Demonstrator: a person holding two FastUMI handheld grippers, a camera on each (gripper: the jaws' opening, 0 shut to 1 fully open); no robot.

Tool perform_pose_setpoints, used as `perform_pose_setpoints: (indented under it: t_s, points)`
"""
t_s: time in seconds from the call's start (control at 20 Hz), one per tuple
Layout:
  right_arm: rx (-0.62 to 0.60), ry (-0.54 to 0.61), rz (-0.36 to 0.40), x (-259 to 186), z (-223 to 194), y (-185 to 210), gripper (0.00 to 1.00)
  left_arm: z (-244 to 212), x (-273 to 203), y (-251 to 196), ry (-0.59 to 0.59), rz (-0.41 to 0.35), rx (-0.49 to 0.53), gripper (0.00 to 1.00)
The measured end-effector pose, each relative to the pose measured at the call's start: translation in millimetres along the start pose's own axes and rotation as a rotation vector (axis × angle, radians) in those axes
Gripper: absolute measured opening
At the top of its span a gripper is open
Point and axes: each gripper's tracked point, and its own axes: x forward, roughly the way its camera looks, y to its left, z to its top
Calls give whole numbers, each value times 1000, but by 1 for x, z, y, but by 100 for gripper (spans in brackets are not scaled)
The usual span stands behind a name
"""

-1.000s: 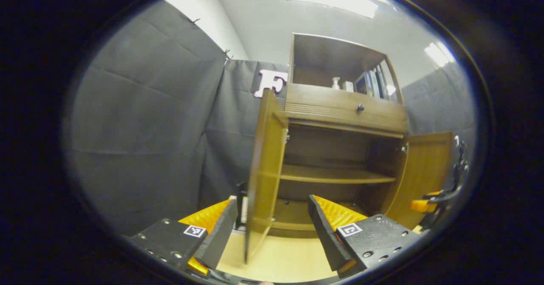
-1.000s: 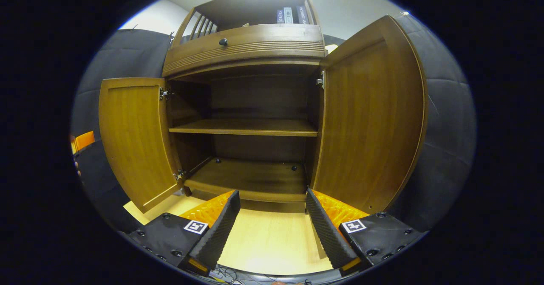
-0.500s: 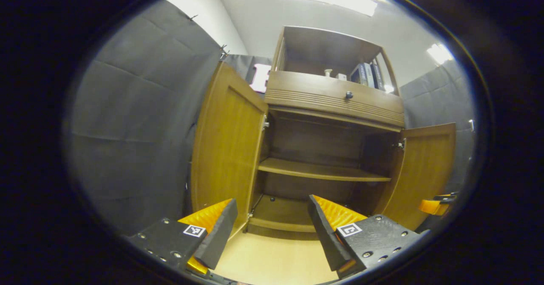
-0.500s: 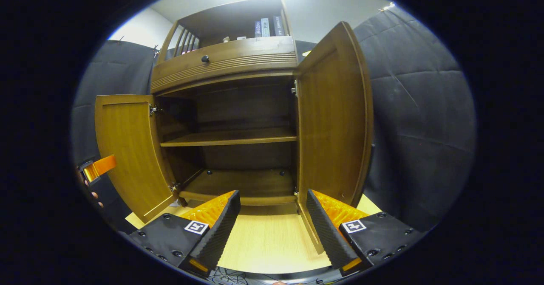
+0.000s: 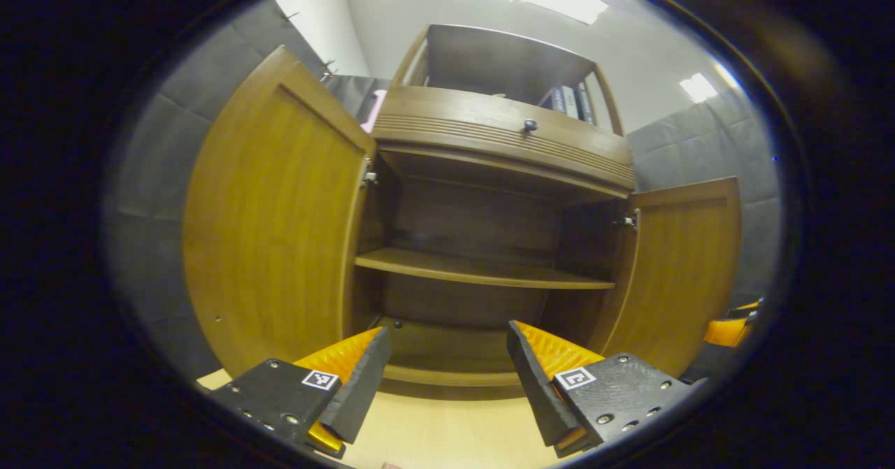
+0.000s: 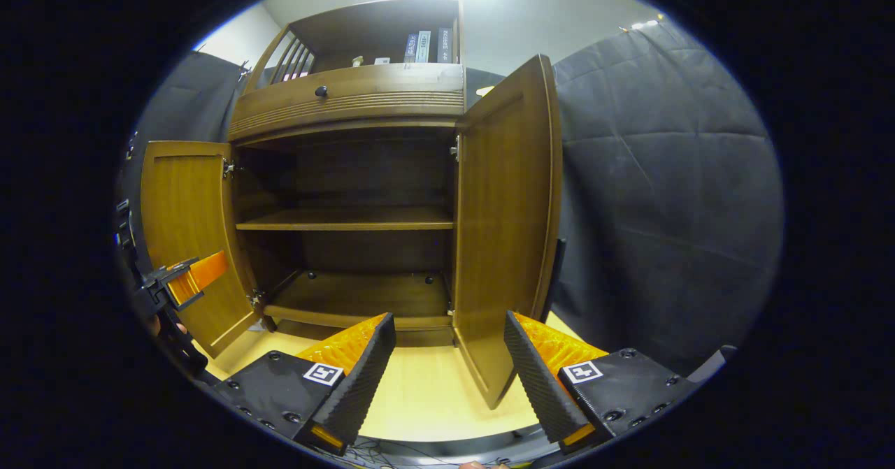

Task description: Open the right door of the double-door shoe cabinet with the right hand, and open the left door with the left hand.

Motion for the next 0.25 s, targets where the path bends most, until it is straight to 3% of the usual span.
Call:
perform_pose_setpoints:
  t_s: [0.1, 0.25]
  points:
    - [-15, 9, -13, -2, -3, -7, 94, -10, 6, 0, 12, -24, 0, 96]
    - [-23, 36, 5, 2, -9, -11, 95, -29, 3, 10, 57, 29, -6, 96]
